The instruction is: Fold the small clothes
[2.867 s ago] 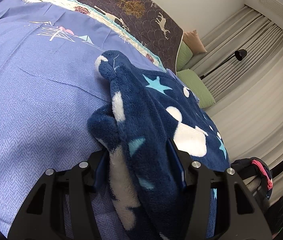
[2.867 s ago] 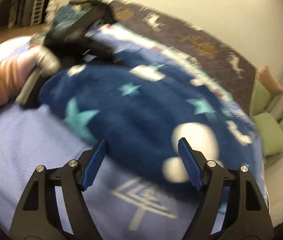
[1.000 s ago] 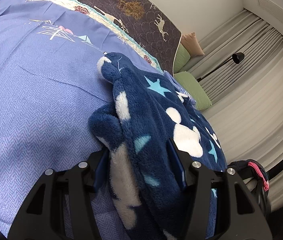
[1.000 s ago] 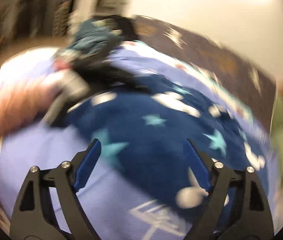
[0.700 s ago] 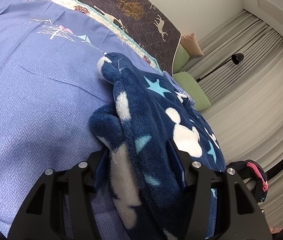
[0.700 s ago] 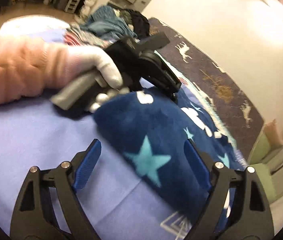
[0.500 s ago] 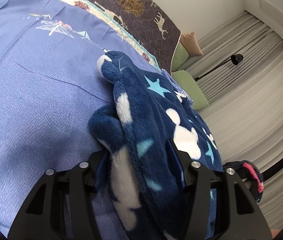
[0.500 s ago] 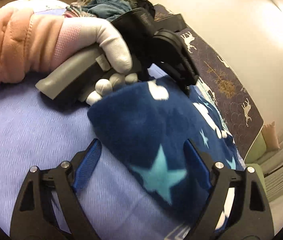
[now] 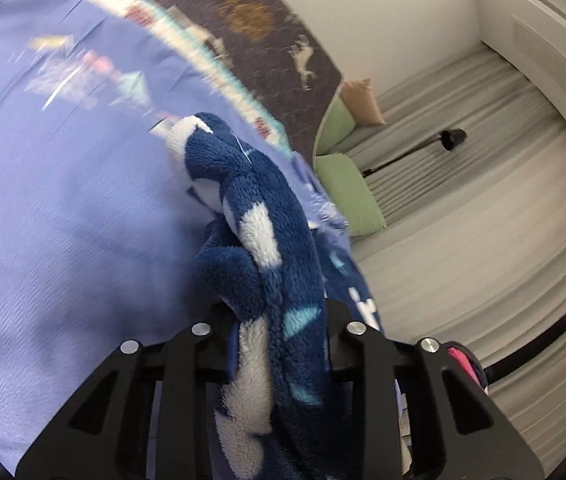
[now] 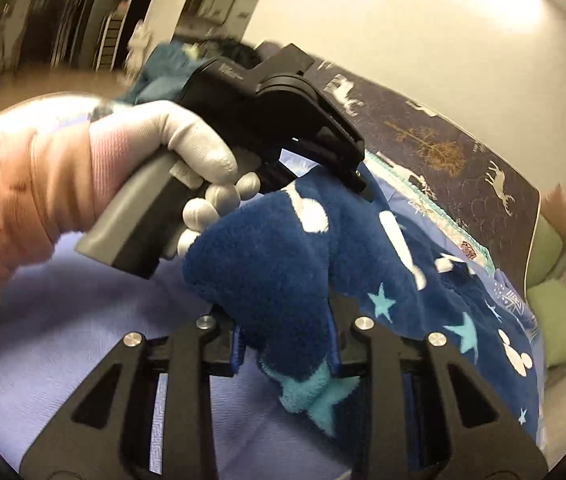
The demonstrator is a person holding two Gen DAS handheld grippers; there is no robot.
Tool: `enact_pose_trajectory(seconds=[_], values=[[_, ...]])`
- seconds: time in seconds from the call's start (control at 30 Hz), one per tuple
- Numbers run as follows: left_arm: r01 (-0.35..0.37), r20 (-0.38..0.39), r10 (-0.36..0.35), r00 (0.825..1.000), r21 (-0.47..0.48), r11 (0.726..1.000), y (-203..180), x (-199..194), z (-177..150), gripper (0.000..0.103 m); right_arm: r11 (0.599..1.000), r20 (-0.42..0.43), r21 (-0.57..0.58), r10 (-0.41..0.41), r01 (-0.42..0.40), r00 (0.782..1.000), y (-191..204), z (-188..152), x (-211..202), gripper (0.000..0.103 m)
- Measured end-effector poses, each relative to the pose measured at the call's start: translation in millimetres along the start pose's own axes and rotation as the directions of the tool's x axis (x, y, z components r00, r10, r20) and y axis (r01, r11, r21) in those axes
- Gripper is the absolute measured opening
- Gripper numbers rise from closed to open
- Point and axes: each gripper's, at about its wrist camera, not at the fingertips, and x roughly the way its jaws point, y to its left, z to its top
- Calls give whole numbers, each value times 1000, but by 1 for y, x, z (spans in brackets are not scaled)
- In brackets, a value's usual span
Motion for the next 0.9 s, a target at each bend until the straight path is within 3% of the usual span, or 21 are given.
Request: enact_pose_trajectory(seconds=[0.27, 0.47, 0.57, 0.67, 0.8, 0.9], values=[[-19, -20, 24, 1000, 184, 983, -111, 26, 16, 28, 972, 126, 233, -5, -25, 992, -77, 3, -52, 30], [-21, -75, 47, 996, 316, 948, -196, 77, 10, 28, 891, 212, 445, -3, -94, 977, -153, -20, -92, 30], [-34, -118, 82, 990, 363, 931, -225, 112, -2, 29, 823, 236, 553, -2, -133, 972, -193, -43, -106, 30], [-57, -168, 134, 977, 399, 915, -245, 160, -16, 29, 721, 251, 669, 10, -181, 968, -234, -78, -113, 29], [-93, -228, 206, 952, 423, 902, -257, 218, -43, 29, 546, 265, 802, 40, -243, 963, -277, -134, -117, 28], [-107, -272, 249, 929, 447, 888, -262, 256, -64, 31, 440, 268, 858, 57, -265, 962, -290, -173, -119, 28]])
